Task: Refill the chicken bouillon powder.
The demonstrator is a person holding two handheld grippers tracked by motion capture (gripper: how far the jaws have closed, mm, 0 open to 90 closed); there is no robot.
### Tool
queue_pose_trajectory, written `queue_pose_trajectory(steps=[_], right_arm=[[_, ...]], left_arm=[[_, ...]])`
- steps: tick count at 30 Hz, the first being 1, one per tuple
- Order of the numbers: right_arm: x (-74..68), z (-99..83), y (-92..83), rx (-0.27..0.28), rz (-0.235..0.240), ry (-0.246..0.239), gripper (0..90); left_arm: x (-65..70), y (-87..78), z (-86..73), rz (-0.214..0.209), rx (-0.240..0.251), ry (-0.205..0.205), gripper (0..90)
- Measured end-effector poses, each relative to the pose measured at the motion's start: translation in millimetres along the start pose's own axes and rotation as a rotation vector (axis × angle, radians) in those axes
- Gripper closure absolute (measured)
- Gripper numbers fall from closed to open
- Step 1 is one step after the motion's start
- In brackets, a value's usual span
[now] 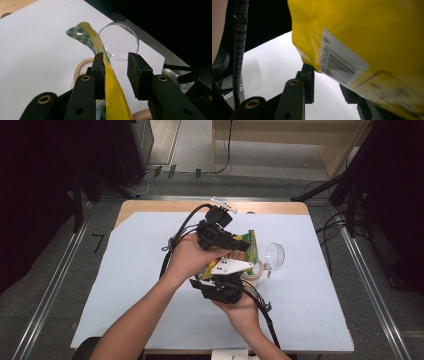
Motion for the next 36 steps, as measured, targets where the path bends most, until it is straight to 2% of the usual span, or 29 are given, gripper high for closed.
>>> queue_pose_trajectory(steps=[2, 9, 14, 19, 21, 36], right_arm=[[-0.3, 0.7, 0.4, -0.003, 0.002, -0.009, 69.3], [3.6, 4.6, 0.6, -0.028, 0.0, -0.03, 69.2], [9.8, 9.0, 1.9, -0.031, 0.0, -0.034, 69.5], [9.1, 9.6, 4.6, -0.036, 0.009, -0.029, 69.6], [8.5, 8.6, 6.3, -0.043, 0.012, -0.029, 69.8], [4.6, 4.2, 5.4, -0.049, 0.0, -0.044, 70.0]], left_arm=[[-1.8, -0.6, 0.6, -0.001, -0.002, -0.01, 69.0], [-12.0, 1.0, 7.4, -0.044, -0.018, -0.05, 69.2], [-14.7, 1.7, 13.6, -0.039, -0.025, -0.039, 69.3], [-21.0, 0.5, 10.8, -0.057, -0.023, -0.069, 69.6], [-23.0, 1.6, 9.8, -0.047, -0.037, -0.074, 71.0], [-17.5, 1.3, 3.6, -0.035, -0.022, -0.066, 72.1]])
Point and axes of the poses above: each handheld gripper's, and its own axes: y roughly forward along the jaws, z roughly out of its top, x roughly to its right, the point moved 3 cm from there along y, roughly forward along the jaws, and after that the axes turned 7 degrees about -y, right-handed, at the moved point
